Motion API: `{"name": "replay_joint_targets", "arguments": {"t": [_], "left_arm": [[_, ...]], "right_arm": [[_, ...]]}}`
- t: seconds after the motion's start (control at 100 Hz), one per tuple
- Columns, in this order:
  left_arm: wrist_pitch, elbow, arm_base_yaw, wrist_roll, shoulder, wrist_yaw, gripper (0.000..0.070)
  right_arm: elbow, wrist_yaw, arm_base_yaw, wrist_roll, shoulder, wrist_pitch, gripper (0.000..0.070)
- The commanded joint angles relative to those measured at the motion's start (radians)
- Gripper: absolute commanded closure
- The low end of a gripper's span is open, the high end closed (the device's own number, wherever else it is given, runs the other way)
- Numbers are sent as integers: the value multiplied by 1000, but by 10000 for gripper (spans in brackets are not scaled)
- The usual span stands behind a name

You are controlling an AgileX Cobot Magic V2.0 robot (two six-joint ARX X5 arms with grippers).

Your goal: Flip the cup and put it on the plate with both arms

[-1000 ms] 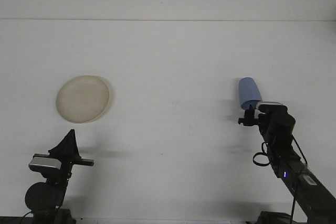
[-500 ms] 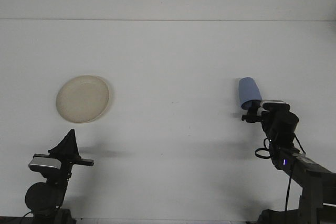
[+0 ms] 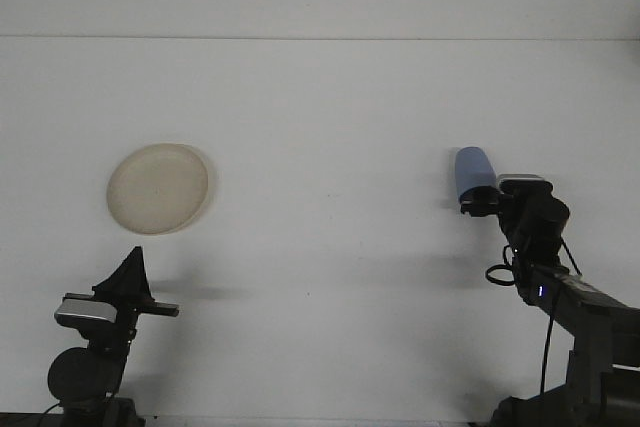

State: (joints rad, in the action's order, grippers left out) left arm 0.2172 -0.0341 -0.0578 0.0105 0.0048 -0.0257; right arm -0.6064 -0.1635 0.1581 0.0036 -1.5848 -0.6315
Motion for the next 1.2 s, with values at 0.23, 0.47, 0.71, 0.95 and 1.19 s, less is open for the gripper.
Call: {"name": "replay_joint_targets", "arguments": {"t": [0.23, 0.47, 0.71, 0.95, 1.19], "left_arm": [[11, 18, -2, 2, -2, -1, 687], [11, 18, -2, 2, -2, -1, 687], [11, 18, -2, 2, -2, -1, 687], [11, 18, -2, 2, -2, -1, 687], [11, 18, -2, 2, -2, -1, 687]], "right_arm": [[-32, -55, 0, -32, -73, -19, 627], [-32, -58, 0, -31, -71, -25, 700], [-32, -52, -16, -26, 28, 56, 700], [-37, 37, -77, 16, 320, 325, 700], [-108, 146, -185, 70, 616, 758, 700]]}}
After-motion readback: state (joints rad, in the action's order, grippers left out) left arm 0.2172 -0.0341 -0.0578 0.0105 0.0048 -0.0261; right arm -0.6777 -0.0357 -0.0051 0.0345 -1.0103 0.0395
